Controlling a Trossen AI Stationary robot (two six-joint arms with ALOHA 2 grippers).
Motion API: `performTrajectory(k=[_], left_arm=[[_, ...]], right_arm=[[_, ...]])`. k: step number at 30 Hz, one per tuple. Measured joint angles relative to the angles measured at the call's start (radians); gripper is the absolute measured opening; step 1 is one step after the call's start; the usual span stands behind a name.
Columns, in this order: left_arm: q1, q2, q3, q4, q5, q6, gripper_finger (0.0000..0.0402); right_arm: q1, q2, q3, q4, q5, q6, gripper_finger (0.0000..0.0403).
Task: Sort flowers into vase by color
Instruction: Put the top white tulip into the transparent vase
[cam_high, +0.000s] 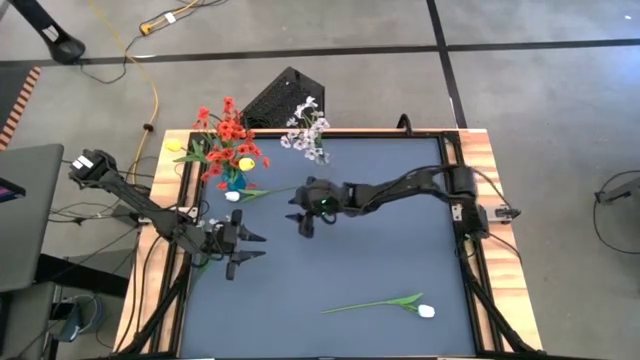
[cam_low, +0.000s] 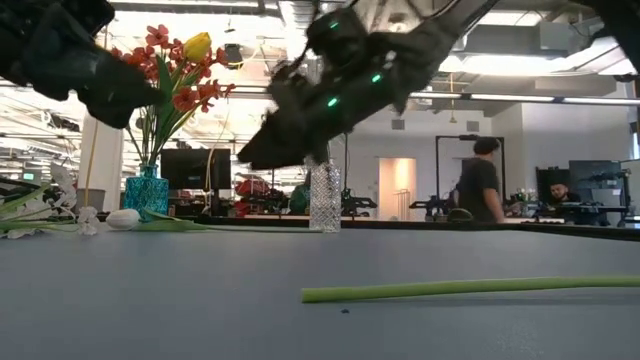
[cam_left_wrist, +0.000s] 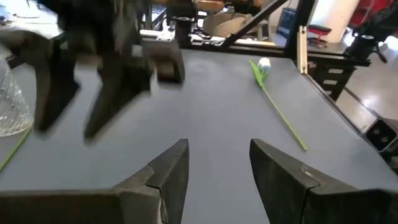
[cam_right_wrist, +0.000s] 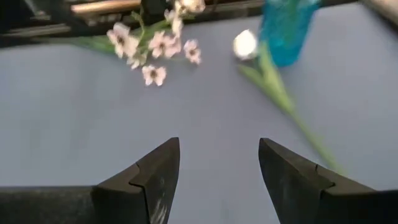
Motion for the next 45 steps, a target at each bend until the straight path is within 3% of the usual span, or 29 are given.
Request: performTrajectory(k=[7, 14, 18, 28, 35, 45], left_arm=[[0.000, 0.000, 0.006, -0.053, 0.002, -0.008, 0.0159], [0.000, -0.001, 0.005, -0.148, -0.057, -0.083, 0.0159], [0.001, -0.001, 0.005, -0.209, -0.076, -0.139, 0.0159], [0.001, -0.002, 0.005, -0.185, -0.065, -0.153, 0.0159], [0.001, -0.002, 0.018, -0.178, -0.049, -0.162, 0.0159], [0.001, -0.002, 0.066, -0.180, -0.024, -0.151, 0.0159]], right_arm=[[0.018, 0.202, 0.232, -0.004, 0.076, 0.034, 0.0246], [-0.010, 0.358, 0.523, -0.241, 0.075, -0.039, 0.0246], [-0.026, 0.389, 0.617, -0.346, 0.076, -0.094, 0.0246], [-0.083, 0.430, 0.659, -0.356, 0.078, -0.106, 0.0246], [-0.117, 0.487, 0.660, -0.268, 0.073, -0.145, 0.0246], [-0.156, 0.509, 0.660, -0.293, 0.012, -0.173, 0.0245]])
